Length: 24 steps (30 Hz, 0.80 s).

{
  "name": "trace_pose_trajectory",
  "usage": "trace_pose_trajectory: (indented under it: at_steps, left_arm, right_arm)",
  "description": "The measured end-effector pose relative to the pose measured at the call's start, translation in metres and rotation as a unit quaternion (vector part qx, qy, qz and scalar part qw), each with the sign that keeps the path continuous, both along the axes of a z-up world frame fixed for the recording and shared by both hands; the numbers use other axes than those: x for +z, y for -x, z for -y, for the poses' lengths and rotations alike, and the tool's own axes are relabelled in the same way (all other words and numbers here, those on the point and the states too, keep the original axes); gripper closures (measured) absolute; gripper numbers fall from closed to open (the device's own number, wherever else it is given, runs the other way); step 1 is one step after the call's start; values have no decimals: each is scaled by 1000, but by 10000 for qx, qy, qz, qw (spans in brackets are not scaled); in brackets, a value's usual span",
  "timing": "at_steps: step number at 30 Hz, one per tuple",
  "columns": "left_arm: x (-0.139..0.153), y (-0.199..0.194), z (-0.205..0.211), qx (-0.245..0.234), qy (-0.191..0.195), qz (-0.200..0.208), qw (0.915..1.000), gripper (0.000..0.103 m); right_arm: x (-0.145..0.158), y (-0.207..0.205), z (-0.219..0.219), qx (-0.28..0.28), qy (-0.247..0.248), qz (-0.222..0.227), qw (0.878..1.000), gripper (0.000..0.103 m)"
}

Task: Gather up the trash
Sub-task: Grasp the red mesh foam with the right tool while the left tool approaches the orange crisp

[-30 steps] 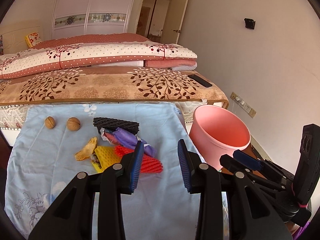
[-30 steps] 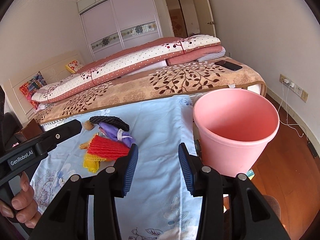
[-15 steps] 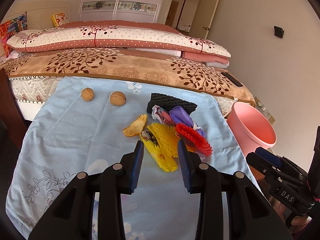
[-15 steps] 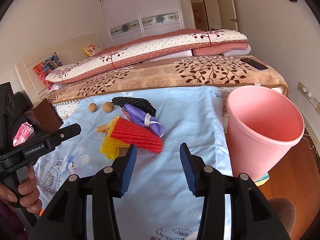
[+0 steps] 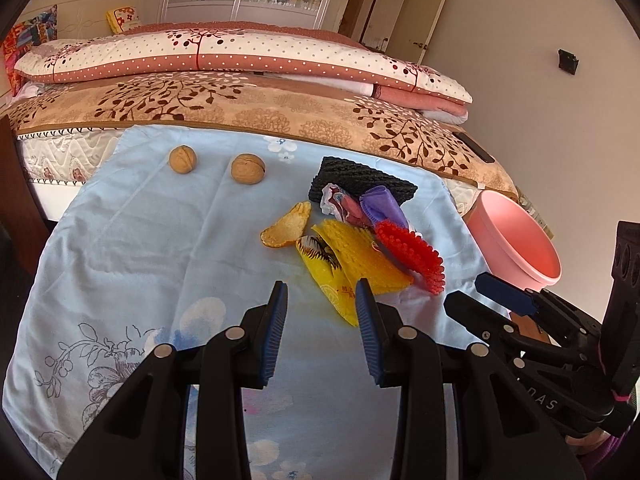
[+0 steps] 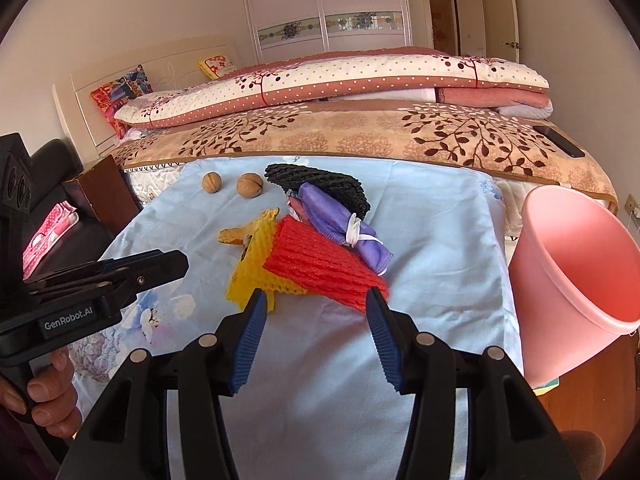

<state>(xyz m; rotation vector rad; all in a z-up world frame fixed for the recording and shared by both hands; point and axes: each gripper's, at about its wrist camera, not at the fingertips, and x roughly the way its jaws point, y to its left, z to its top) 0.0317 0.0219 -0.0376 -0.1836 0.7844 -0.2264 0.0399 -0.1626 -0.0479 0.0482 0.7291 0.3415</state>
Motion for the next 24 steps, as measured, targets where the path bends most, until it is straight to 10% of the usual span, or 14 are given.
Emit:
trace_pose_trajectory:
  at_steps: [7, 14, 24]
  left_arm:
    - [-4, -3, -2, -43, 42, -81, 9999, 68]
    - [-8, -10, -2, -38, -8, -147, 9999, 68]
    - [-12, -51, -19, 373, -71, -205, 9991, 68]
  right_arm:
    - [-7, -28, -10, 80, 19, -162, 9998, 54]
    - [-13, -39, 1, -94, -58, -422, 9991, 89]
    - [9, -19, 35, -313, -702, -368, 9964, 92]
